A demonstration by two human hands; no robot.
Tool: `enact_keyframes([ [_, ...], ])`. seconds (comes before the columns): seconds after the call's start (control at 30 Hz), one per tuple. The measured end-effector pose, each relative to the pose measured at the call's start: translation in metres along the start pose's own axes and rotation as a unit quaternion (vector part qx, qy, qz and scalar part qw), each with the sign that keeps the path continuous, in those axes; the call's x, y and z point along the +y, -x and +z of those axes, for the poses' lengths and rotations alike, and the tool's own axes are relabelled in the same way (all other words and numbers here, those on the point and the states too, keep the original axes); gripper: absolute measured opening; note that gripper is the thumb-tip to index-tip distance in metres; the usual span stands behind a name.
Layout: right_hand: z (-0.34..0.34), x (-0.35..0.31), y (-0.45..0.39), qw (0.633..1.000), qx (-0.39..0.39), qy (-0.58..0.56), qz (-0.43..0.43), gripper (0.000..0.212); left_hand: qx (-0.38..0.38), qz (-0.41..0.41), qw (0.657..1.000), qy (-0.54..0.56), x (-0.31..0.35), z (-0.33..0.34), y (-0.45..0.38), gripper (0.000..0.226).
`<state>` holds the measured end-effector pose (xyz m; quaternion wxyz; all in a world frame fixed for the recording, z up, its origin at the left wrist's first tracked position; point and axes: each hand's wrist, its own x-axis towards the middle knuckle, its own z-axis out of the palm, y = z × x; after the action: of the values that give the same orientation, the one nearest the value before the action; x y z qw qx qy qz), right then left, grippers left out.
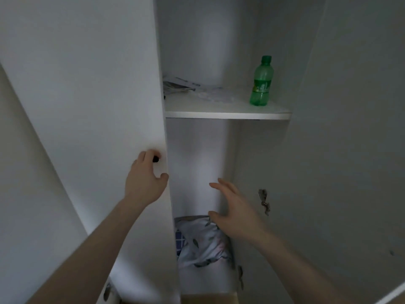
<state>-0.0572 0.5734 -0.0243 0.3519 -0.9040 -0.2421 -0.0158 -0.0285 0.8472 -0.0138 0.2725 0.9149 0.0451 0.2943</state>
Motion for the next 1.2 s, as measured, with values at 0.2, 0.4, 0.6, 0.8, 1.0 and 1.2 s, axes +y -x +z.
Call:
enact_keyframes([
  [0.2,0.028,0.000,-0.001,0.999,-0.039,-0.019,-0.017,0.066,0.040,-0.016,0.998,0.049,0.000,-0.042,0.063,0.042],
  [0.4,0.054,-0.008,0.001,0.995,-0.093,-0.022,-0.033,0.064,0.025,-0.023,0.999,0.033,-0.008,-0.098,0.106,0.036],
  [0.6,0.085,-0.018,0.004,0.986,-0.153,-0.033,-0.060,0.064,0.081,-0.095,0.992,0.024,-0.019,-0.142,0.143,0.030],
  [0.8,0.109,-0.033,-0.002,0.978,-0.185,-0.038,-0.094,0.063,0.159,-0.175,0.972,0.007,-0.032,-0.171,0.167,0.033],
  [1.0,0.132,-0.040,-0.011,0.969,-0.211,-0.051,-0.117,0.061,0.259,-0.221,0.940,0.015,-0.049,-0.184,0.190,0.027],
  [1.2,0.160,-0.041,-0.016,0.957,-0.249,-0.062,-0.131,0.066,0.345,-0.282,0.895,0.037,-0.074,-0.180,0.211,0.055],
])
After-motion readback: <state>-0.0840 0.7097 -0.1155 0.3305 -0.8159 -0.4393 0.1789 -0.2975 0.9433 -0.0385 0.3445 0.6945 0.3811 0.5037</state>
